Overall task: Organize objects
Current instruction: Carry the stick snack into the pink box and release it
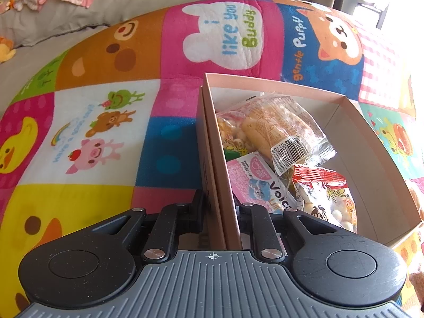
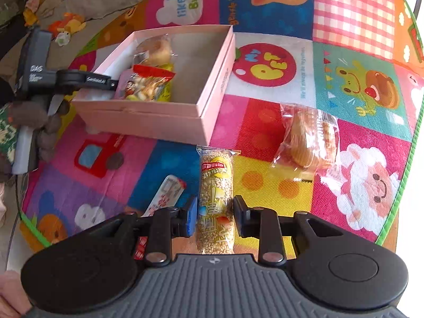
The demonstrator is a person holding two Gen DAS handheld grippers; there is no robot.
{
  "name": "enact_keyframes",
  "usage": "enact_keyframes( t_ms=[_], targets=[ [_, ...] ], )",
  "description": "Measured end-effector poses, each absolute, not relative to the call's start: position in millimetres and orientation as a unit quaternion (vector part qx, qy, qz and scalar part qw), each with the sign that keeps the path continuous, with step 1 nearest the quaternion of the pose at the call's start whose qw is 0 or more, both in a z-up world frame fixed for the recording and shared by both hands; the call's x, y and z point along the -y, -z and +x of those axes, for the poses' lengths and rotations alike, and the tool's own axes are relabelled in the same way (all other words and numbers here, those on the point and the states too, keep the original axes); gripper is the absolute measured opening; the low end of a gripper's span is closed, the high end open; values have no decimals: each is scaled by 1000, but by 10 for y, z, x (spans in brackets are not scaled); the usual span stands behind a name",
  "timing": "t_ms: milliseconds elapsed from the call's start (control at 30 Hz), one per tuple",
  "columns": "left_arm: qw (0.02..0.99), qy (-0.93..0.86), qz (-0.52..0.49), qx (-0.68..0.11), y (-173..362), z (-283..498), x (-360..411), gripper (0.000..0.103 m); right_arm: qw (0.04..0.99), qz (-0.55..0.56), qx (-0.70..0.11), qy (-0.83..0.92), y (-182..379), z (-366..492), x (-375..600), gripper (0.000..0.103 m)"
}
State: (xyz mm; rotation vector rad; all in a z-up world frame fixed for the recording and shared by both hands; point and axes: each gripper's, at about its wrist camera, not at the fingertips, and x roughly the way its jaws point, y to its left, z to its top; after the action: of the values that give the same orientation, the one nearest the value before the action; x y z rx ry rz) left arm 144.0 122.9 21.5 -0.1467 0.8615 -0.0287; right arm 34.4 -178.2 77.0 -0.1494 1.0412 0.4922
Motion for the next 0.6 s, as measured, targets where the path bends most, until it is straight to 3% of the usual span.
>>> enact_keyframes(
  t_ms=[267,600],
  targets=[
    [905,18,-77,-418,-210,1433,-1255,18,862,-51,-412,-291,-1365,108,1514,28],
    [908,21,-78,-410,-195,1407,-1268,18,901,14,-334,-275,-1842,579,1427,28]
  ],
)
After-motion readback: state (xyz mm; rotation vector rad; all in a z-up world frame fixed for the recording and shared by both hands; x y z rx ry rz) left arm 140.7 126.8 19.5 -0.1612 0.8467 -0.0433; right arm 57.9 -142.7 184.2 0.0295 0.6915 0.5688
